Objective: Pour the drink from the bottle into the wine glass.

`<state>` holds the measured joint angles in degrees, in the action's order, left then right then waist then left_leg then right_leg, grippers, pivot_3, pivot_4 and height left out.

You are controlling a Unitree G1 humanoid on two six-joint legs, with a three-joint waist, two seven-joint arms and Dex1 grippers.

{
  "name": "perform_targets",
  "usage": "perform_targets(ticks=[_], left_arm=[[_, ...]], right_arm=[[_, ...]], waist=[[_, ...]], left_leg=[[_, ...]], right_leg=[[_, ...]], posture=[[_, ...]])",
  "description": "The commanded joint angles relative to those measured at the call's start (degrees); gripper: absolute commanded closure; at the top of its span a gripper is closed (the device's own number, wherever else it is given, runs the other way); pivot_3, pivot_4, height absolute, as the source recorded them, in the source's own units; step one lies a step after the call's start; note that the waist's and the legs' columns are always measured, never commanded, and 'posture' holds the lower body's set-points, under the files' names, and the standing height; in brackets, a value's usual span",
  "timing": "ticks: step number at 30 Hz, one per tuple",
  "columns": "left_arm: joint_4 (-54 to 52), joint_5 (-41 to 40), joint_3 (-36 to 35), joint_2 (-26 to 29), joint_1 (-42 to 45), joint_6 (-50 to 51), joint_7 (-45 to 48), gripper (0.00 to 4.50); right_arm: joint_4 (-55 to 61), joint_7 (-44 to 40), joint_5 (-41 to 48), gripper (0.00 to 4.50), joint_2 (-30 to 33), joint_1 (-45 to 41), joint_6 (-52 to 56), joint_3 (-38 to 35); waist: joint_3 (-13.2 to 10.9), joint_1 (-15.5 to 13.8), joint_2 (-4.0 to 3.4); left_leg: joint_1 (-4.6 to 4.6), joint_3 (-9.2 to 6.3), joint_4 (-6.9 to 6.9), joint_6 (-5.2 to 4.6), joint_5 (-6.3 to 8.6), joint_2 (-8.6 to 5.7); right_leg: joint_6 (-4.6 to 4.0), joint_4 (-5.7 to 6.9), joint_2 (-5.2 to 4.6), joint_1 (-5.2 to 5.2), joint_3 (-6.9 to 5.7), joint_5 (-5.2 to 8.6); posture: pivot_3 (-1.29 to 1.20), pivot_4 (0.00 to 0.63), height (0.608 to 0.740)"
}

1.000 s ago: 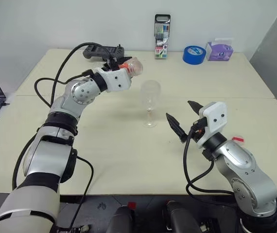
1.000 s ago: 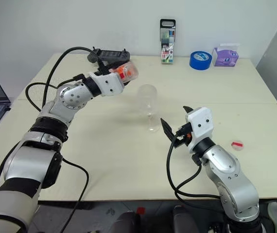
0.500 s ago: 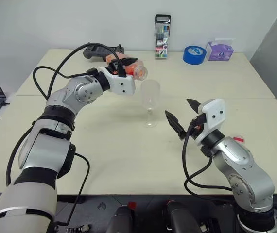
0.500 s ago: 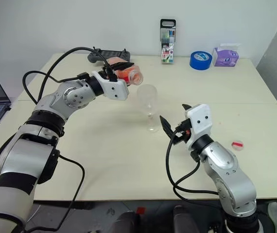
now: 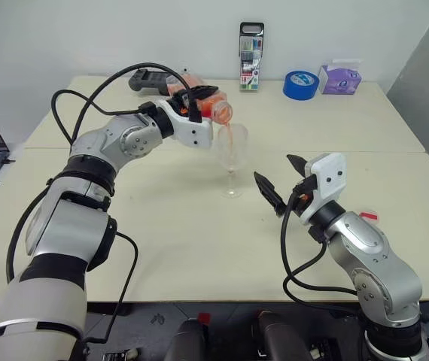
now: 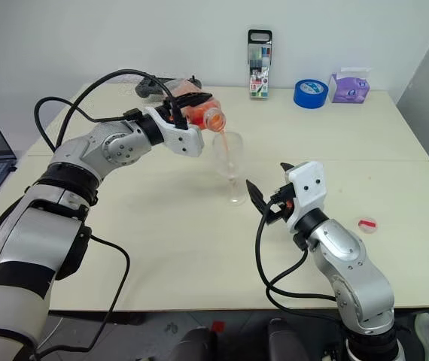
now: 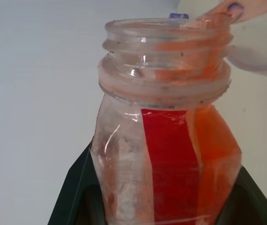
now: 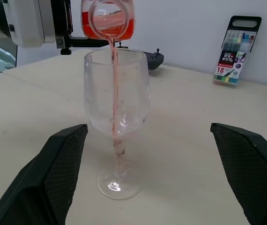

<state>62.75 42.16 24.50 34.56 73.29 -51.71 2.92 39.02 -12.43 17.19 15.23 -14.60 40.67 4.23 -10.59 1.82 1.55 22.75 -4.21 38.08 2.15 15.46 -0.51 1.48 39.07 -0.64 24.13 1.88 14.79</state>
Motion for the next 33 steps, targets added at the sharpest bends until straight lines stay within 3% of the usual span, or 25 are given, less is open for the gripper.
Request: perform_targets(ticks=[1,33], left_arm=[[-0.4,0.2,-0.3,1.3,3.2,-0.3,-2.3,2.73],[2.2,4.9,4.0,1.9,7.0,0.0,-8.0,2.73]], right_arm=[[1.1,-0.1,0.1,0.00,-0.1,-0.5,-1.0,-0.6],[-0.1,-1.9,-0.6,0.00,0.2,-1.5,-3.6,0.1]], waist=[[0.0,0.0,0.00],[0.0,0.0,0.00]], left_leg=[[0.00,0.00,0.00,0.00,0.00,0.00],[-0.01,0.04,0.03,0.00,0.00,-0.01]], right_leg=[[0.00,0.00,0.00,0.00,0.00,0.00],[0.00,0.04,0.00,0.00,0.01,0.00]], posture=[[0.00,0.150,0.740],[0.00,0.150,0.740]])
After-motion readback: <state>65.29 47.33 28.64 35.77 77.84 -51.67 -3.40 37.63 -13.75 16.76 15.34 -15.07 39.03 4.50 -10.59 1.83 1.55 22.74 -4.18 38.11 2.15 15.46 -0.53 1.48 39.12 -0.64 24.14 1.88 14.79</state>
